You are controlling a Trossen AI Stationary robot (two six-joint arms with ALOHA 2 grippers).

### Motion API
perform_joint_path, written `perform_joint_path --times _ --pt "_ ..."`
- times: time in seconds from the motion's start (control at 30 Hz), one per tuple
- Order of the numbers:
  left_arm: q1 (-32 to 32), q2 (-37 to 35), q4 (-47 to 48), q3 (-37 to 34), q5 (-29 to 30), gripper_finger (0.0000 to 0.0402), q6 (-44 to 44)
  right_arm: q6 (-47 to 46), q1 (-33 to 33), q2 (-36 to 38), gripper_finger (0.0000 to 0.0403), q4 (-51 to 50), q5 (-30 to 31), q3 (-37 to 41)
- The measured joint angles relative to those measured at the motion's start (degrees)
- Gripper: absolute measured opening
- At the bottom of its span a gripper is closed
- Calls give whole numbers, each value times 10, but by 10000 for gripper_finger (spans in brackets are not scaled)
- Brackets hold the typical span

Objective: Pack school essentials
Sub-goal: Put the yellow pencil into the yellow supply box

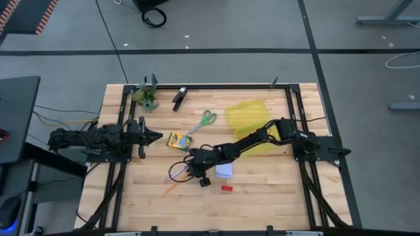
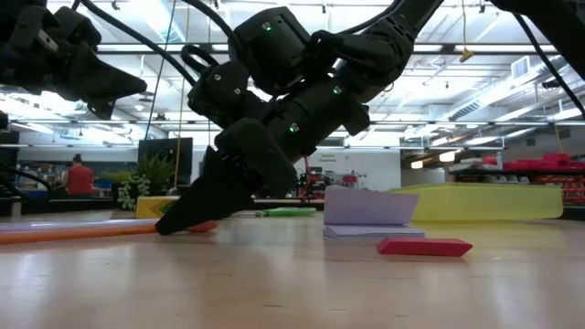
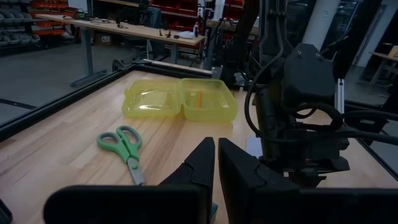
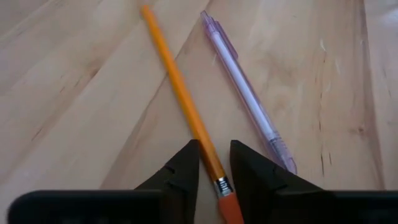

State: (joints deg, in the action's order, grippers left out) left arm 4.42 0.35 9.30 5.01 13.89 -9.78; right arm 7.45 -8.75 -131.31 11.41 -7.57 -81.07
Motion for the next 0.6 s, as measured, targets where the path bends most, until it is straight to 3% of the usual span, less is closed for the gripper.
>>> perform_joint_path --times 0.27,0.6 --pt "0 0 0 0 0 33 0 -8 1 0 41 -18 0 0" --pt "0 0 0 0 0 27 0 -12 0 0 34 -18 2 1"
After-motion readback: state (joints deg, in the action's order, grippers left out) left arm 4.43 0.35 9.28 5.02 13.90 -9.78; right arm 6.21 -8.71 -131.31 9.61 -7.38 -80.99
